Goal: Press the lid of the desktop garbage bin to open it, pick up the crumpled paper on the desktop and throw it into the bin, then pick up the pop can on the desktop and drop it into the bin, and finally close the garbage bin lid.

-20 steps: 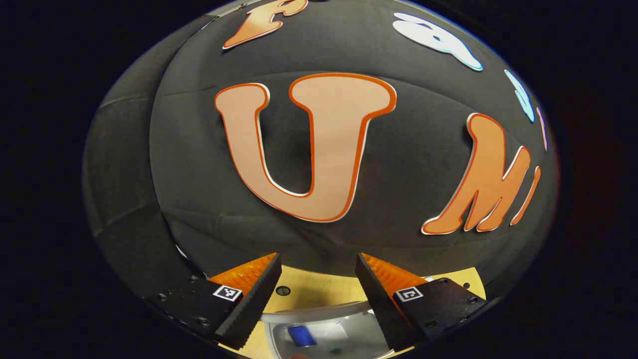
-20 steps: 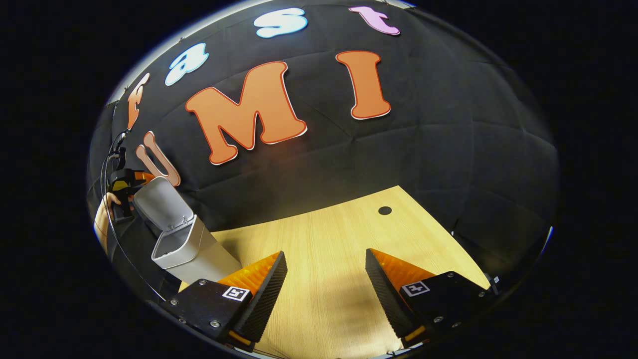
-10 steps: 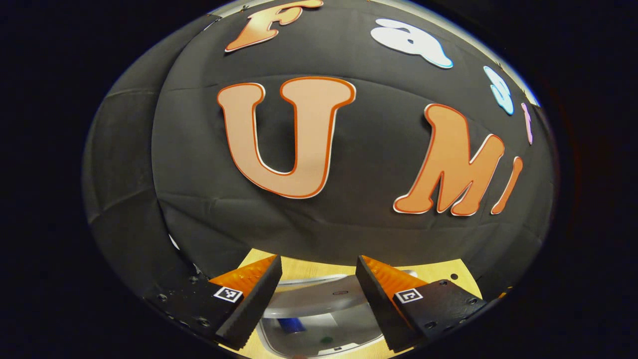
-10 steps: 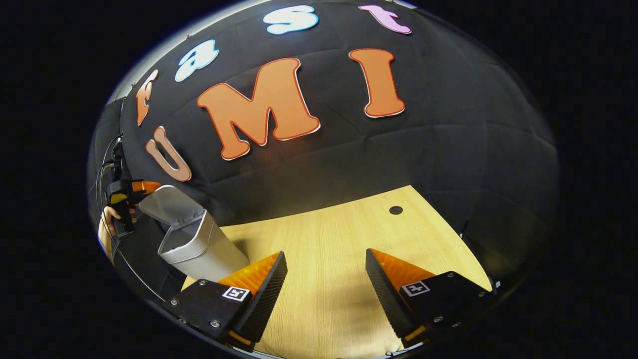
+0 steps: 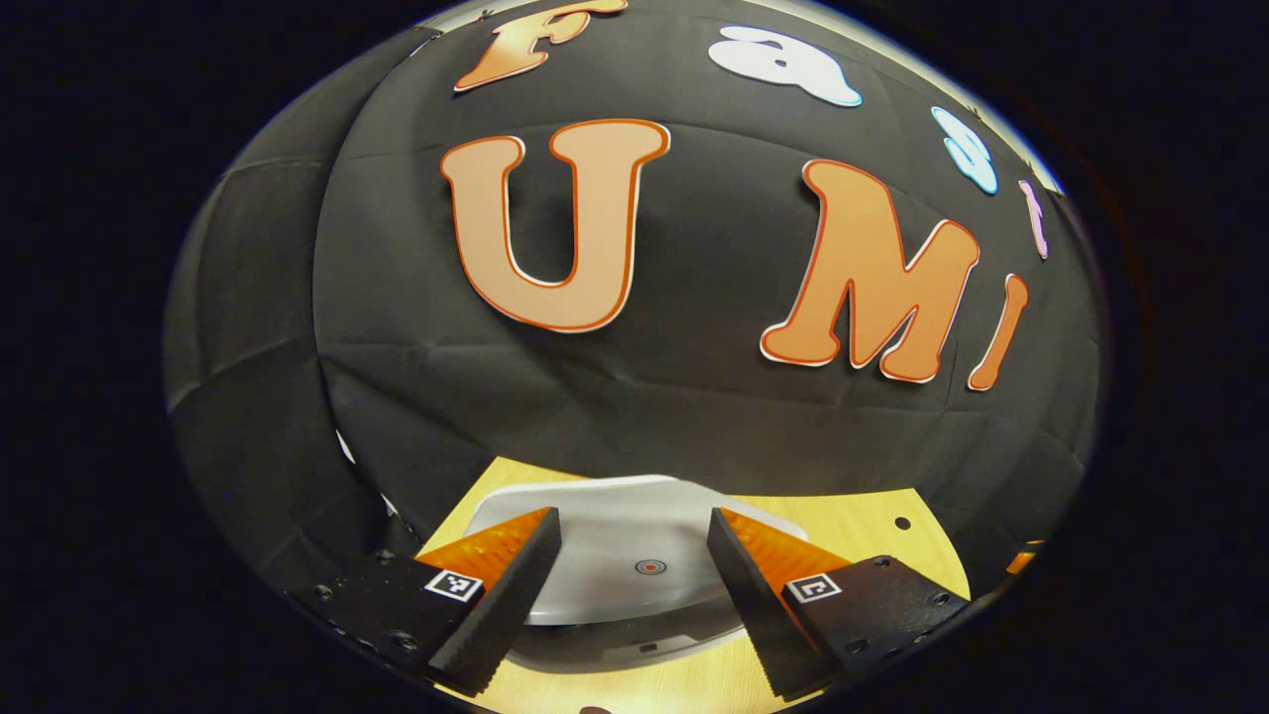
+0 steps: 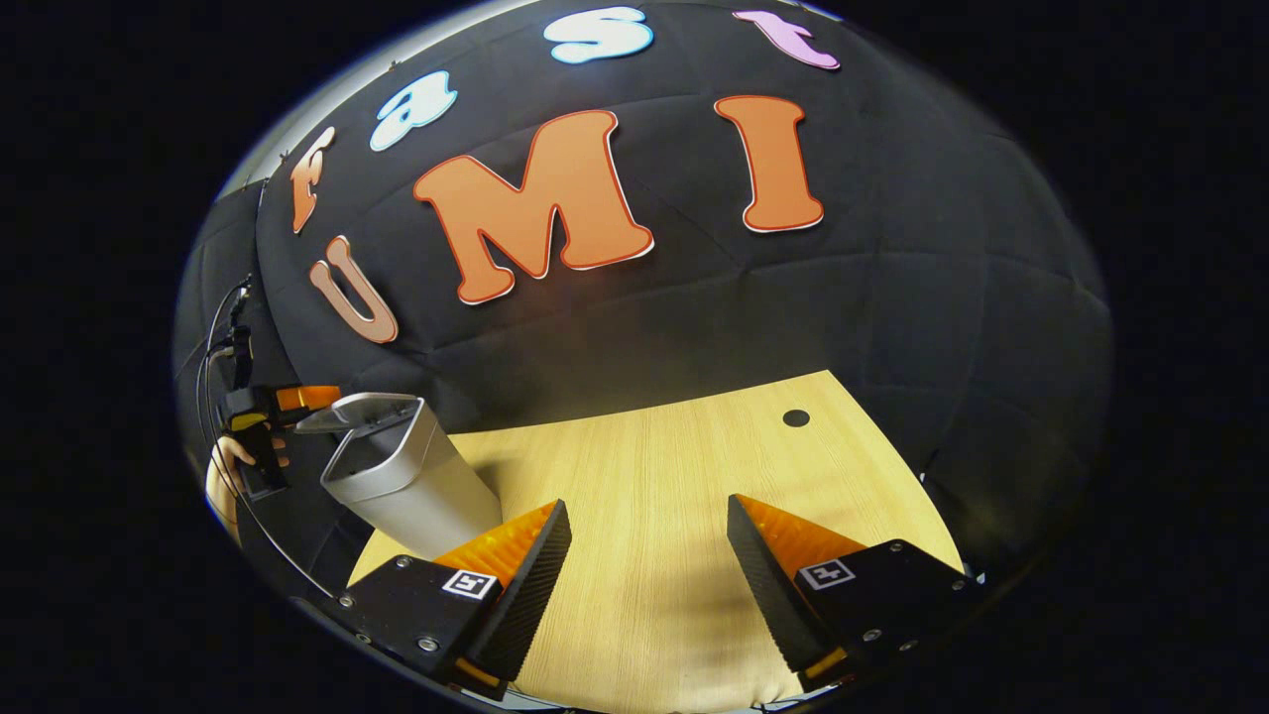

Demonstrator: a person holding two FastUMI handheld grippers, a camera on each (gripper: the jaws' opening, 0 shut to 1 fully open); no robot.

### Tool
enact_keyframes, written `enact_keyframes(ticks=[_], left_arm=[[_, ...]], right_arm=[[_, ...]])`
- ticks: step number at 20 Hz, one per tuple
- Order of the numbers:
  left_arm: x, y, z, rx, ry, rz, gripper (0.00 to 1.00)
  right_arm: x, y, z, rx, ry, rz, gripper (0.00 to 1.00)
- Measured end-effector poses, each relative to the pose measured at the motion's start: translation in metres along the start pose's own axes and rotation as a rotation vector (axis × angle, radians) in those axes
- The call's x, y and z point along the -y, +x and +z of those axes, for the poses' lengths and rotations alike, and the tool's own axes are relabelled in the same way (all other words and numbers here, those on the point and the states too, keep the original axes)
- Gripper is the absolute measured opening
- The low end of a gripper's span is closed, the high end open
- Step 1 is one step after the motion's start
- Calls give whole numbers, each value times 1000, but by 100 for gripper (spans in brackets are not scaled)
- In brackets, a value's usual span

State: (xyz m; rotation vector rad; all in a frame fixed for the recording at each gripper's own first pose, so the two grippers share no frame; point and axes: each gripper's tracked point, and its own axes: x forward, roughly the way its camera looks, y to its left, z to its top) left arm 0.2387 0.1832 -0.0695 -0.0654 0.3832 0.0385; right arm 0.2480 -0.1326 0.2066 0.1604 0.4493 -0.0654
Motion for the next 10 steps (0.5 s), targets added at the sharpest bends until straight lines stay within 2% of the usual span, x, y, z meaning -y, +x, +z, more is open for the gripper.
enact_keyframes(ticks=[7, 10], left_arm=[[19, -10, -35, 40, 36, 1, 95], [17, -7, -57, 16, 23, 8, 95]], right_arm=[[7, -3, -7, -18, -10, 11, 95], [8, -3, -12, -27, -13, 13, 95]])
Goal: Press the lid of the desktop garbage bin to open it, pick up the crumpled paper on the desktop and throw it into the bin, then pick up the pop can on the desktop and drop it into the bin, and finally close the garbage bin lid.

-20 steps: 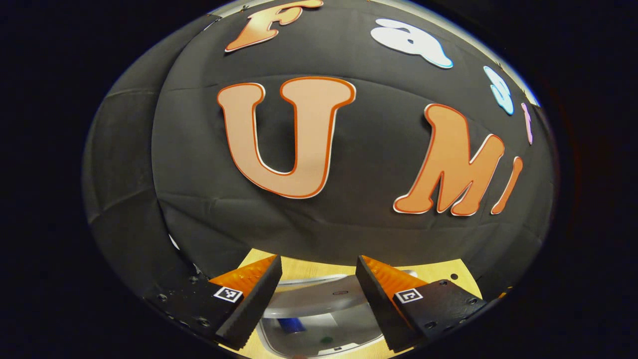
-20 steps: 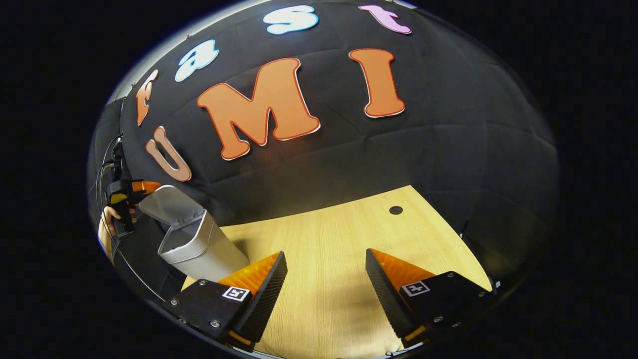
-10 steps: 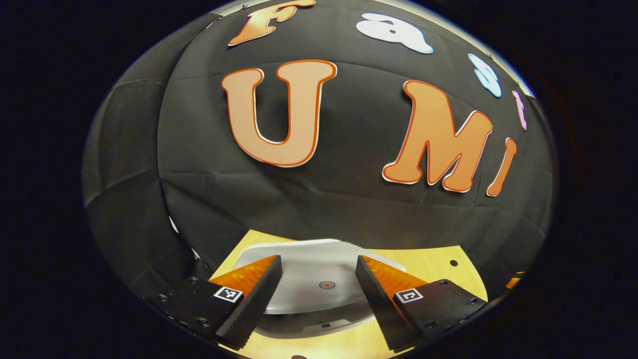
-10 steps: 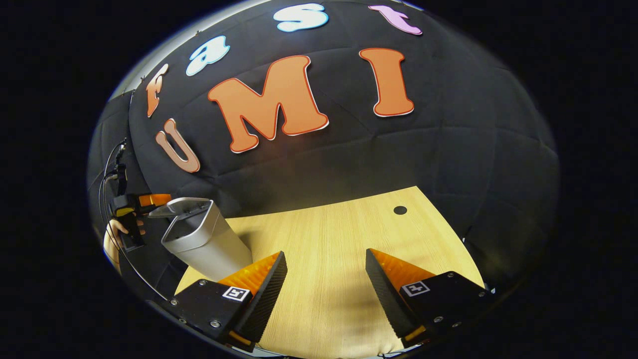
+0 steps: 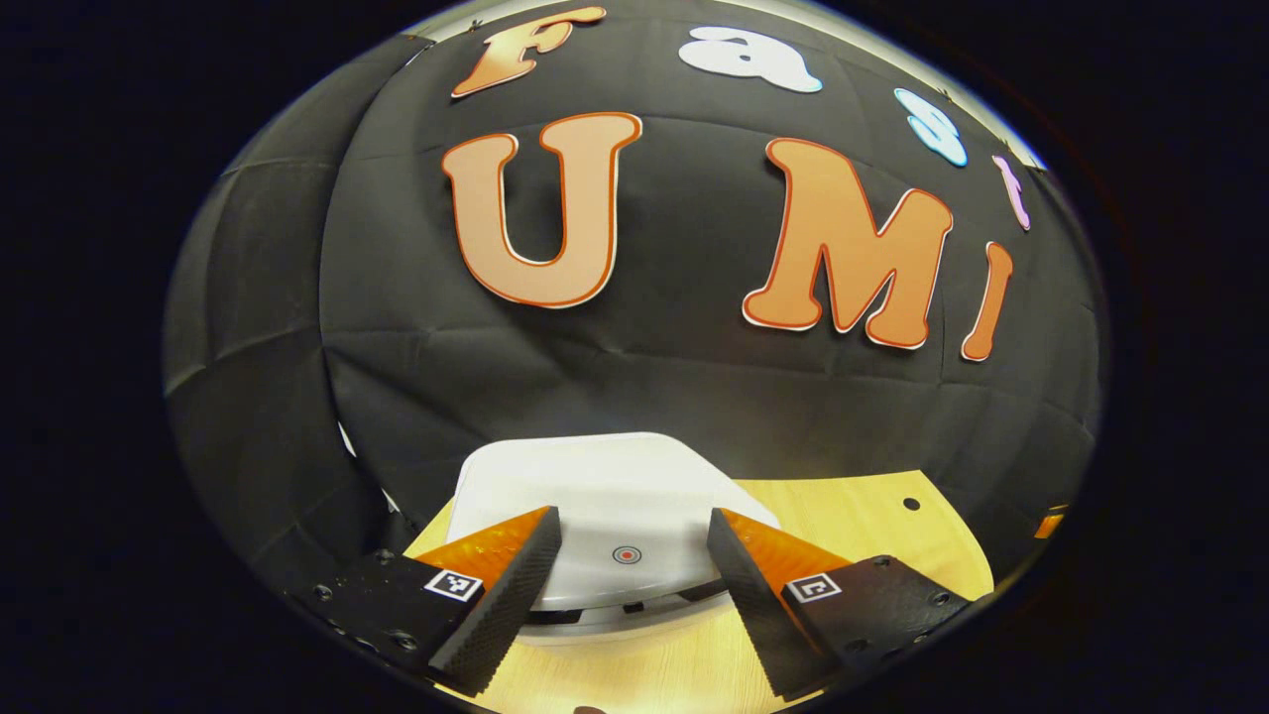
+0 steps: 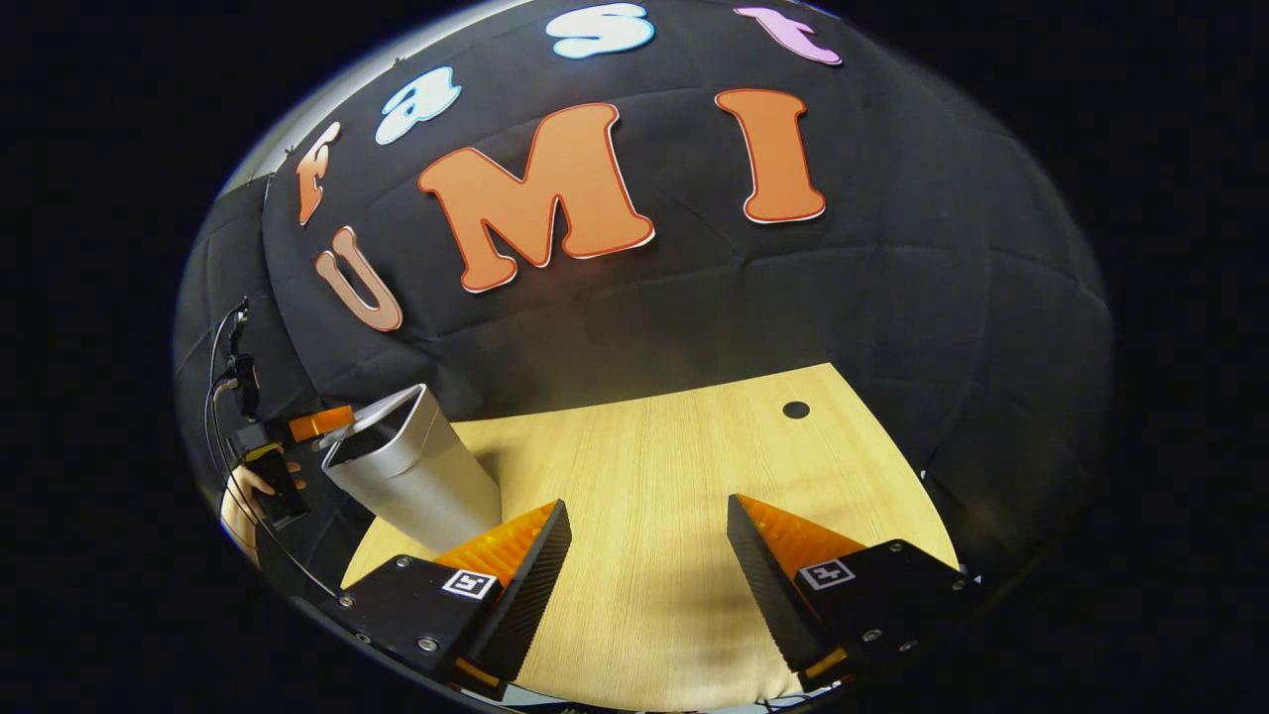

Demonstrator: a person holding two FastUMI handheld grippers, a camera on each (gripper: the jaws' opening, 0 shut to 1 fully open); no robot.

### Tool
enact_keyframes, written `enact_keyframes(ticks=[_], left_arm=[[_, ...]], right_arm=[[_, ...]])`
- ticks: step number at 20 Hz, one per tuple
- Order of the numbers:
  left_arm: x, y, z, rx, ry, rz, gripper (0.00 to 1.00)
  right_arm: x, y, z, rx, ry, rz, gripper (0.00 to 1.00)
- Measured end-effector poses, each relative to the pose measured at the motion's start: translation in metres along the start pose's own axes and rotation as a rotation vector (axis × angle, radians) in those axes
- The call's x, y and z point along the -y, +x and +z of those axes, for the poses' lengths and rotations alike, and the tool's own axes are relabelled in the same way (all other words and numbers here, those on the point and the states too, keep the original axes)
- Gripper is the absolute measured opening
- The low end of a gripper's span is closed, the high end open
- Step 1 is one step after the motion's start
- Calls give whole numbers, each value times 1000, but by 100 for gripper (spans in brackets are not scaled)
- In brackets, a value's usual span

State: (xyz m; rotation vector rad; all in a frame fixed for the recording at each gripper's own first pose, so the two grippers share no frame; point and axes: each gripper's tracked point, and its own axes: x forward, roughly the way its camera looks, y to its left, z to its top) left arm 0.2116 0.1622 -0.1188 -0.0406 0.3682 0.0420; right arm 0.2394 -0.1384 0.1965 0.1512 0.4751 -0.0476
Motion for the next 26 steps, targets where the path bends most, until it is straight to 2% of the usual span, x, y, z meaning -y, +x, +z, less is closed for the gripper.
enact_keyframes(ticks=[2, 3, 5, 7, 12, 15, 17, 19, 26], left_arm=[[-11, 1, -24, -58, -10, 17, 95], [-15, -1, -30, -71, 26, 34, 96], [-13, 0, -23, -35, 77, 41, 96], [-17, 1, -19, 1, 56, 74, 95], [-34, 1, -24, 2, 52, 155, 95], [-32, 0, -36, -18, 90, 141, 97], [-34, 3, -29, 58, 121, 129, 98], [-26, 6, -18, 131, 75, 111, 96], [-29, 6, -17, 68, 71, 84, 94]], right_arm=[[0, 0, -2, -7, 3, 3, 95], [0, 0, -4, -11, 6, 5, 95], [-1, 0, -7, -18, 10, 5, 95], [-4, 0, -9, -22, 14, 10, 95], [-6, 1, -10, -26, 23, 15, 95], [-8, 1, -11, -32, 28, 19, 95], [-8, 2, -12, -30, 23, 17, 95], [-10, 4, -12, -36, 25, 21, 95], [-19, 10, -5, -28, 18, 25, 95]])
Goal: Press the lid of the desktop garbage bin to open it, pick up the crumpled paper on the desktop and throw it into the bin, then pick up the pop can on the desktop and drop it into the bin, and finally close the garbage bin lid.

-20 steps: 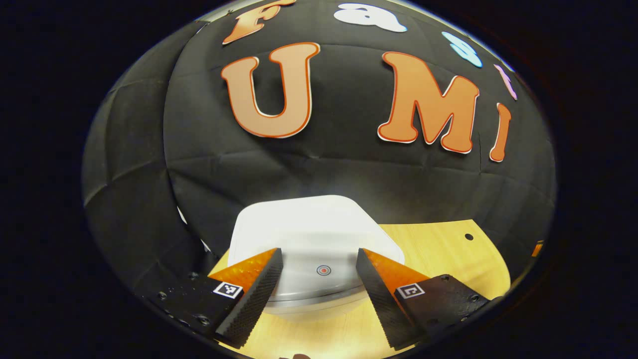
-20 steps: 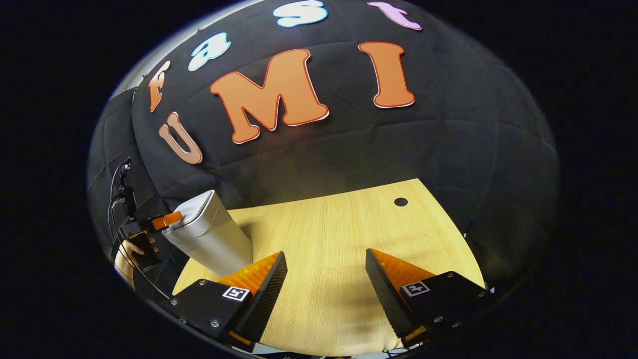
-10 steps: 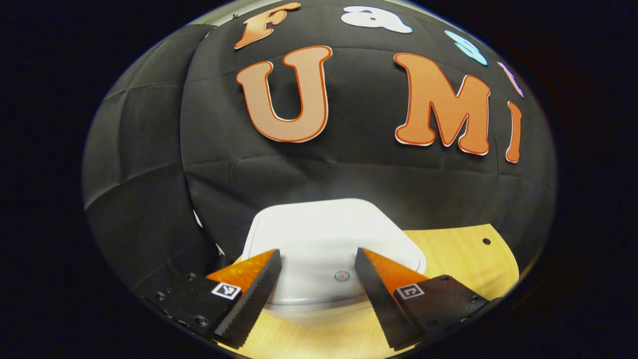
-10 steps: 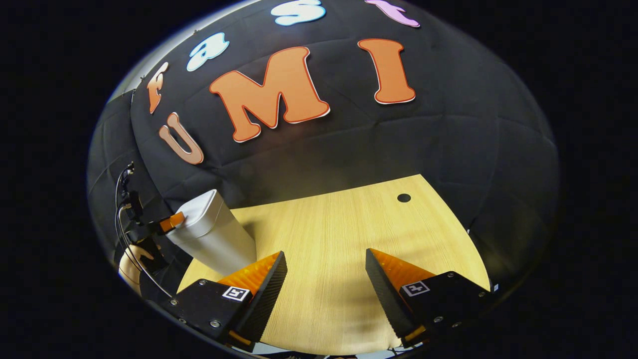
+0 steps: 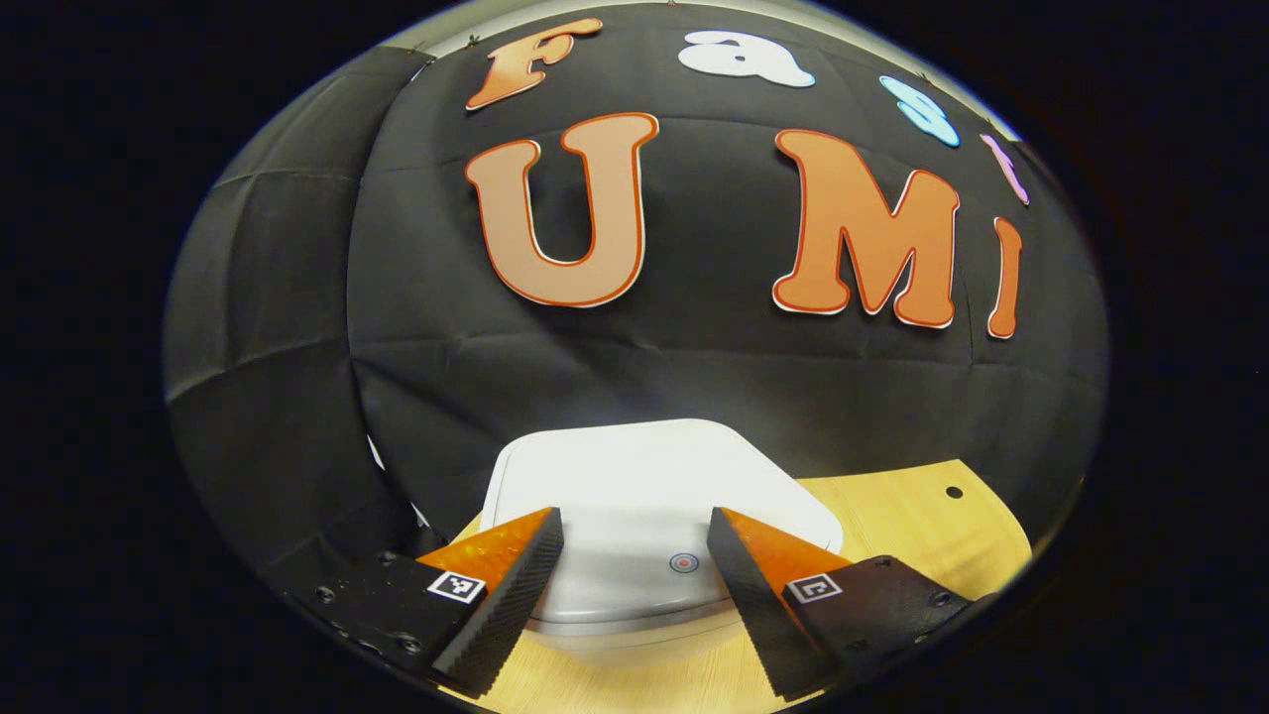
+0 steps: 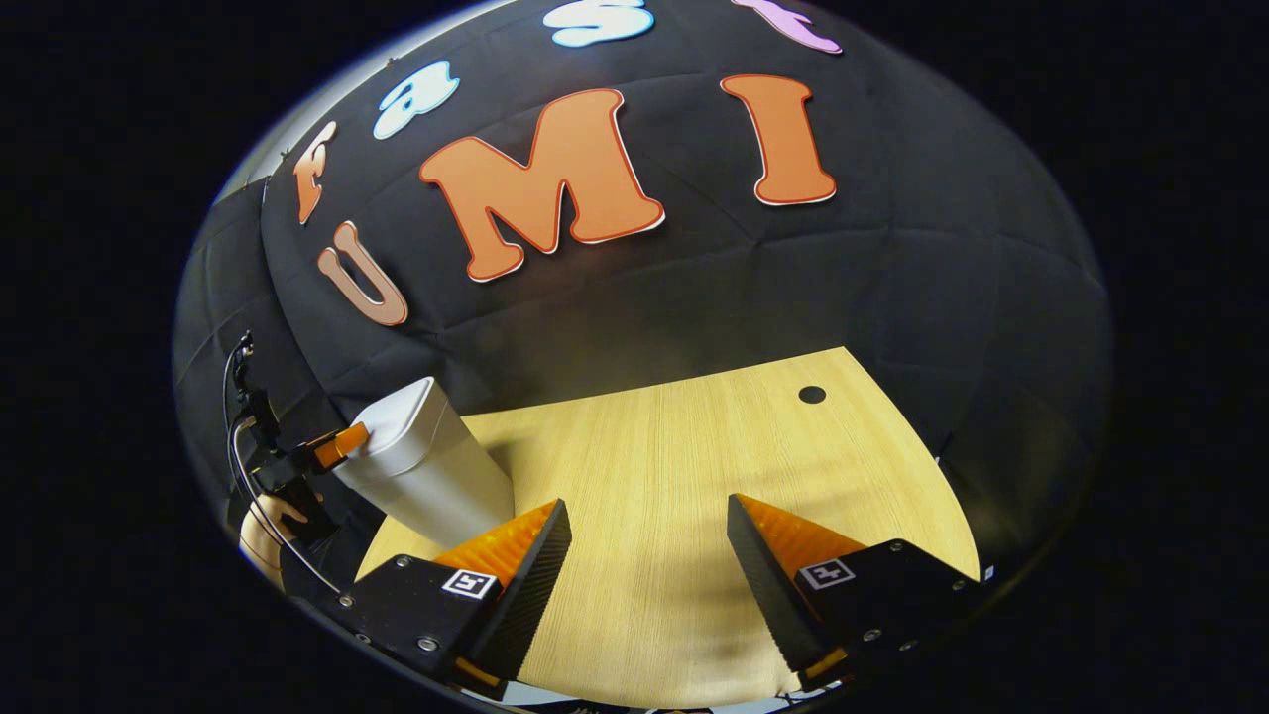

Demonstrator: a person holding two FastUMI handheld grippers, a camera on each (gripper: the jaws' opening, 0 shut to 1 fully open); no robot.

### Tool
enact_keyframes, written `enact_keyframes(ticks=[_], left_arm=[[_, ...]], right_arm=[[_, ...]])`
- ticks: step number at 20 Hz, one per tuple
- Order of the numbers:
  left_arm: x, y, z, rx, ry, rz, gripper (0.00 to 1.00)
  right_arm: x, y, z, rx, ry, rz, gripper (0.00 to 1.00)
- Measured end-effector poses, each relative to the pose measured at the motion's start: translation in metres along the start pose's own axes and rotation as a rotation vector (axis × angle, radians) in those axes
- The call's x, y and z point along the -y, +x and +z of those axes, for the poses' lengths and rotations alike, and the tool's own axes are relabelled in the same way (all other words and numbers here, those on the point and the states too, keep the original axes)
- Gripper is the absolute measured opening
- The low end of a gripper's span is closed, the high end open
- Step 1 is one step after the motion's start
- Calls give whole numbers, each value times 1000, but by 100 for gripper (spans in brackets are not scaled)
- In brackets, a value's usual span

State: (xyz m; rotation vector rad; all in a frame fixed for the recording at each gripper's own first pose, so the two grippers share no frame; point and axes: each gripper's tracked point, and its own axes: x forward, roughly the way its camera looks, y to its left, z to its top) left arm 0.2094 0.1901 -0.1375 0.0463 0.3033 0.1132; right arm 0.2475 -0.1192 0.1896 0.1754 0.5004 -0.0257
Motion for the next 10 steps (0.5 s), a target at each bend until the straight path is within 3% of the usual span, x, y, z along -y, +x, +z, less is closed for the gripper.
enact_keyframes(ticks=[5, 10], left_arm=[[8, -3, 5, -25, -35, -14, 95], [35, -24, 31, 35, -23, -50, 95]], right_arm=[[-1, -1, 10, 23, -4, -6, 95], [-9, 0, 27, 61, -8, -4, 95]])
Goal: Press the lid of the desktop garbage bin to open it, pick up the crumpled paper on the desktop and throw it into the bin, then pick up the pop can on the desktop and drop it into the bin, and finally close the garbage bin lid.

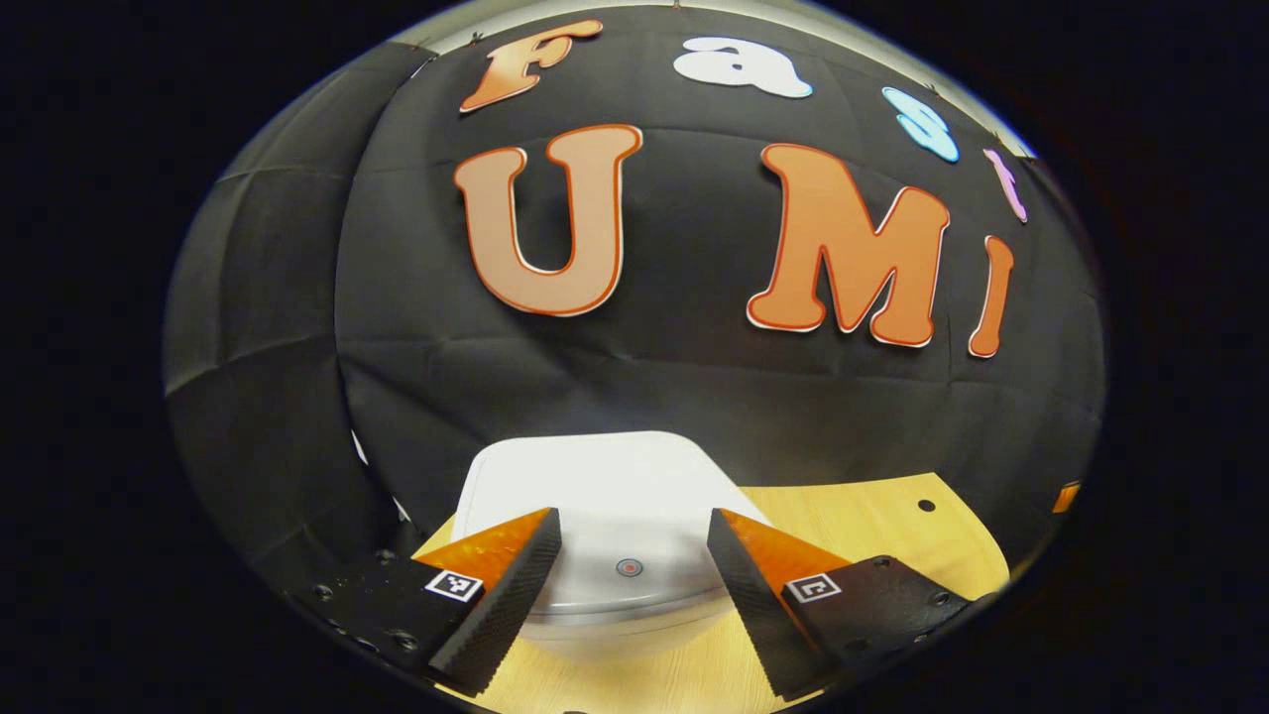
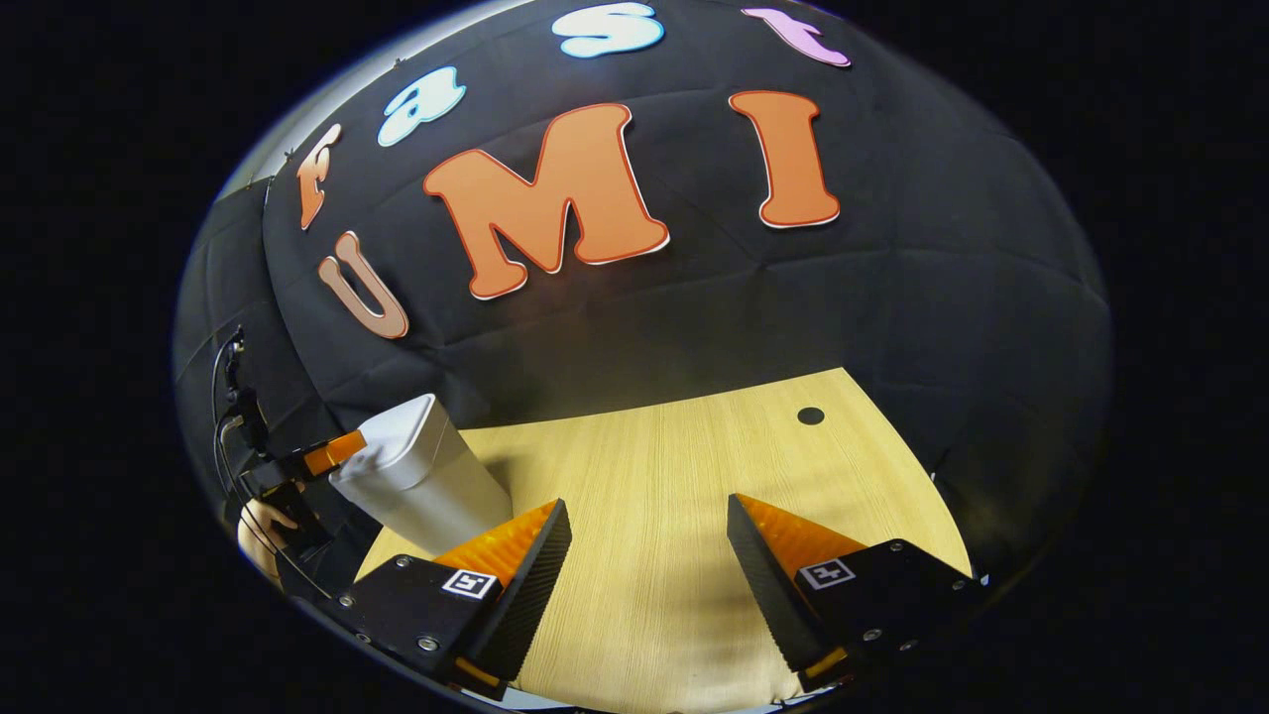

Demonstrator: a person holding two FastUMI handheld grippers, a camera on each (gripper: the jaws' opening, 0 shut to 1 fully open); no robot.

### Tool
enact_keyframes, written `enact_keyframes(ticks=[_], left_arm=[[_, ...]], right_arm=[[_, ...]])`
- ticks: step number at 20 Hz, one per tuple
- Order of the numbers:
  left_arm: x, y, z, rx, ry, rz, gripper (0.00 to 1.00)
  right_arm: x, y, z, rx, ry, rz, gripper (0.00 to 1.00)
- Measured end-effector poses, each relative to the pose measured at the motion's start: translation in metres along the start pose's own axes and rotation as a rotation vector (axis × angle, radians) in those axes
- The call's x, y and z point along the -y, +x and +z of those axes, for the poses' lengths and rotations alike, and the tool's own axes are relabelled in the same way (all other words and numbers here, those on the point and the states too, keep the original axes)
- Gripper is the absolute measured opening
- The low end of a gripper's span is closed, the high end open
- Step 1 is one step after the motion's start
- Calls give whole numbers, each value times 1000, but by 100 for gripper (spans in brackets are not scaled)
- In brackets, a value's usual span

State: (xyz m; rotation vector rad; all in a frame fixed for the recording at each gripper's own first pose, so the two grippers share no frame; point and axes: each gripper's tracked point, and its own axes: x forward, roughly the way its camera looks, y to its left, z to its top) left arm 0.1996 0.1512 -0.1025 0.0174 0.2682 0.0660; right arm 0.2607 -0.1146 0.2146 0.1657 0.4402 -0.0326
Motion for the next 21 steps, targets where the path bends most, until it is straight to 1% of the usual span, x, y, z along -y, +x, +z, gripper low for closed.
enact_keyframes(ticks=[3, 6, 8, 12, 16, 19, 21], left_arm=[[26, -13, 14, 42, -6, -39, 95], [48, -25, 25, 83, -4, -69, 95], [65, -38, 30, 105, 8, -102, 95], [92, -61, 41, 157, 26, -137, 95], [114, -82, 45, 196, 33, -169, 94], [125, -86, 41, 197, 10, -188, 95], [127, -93, 36, 201, 9, -178, 94]], right_arm=[[-8, 0, 10, 36, -15, 6, 95], [-19, -2, 18, 87, -60, 7, 94], [-26, -4, 22, 113, -89, 6, 94], [-32, -7, 20, 144, -127, 7, 95], [-38, -13, 31, 235, -128, 2, 95], [-37, -16, 37, 300, -129, -19, 95], [-32, -18, 37, 324, -159, -53, 94]])
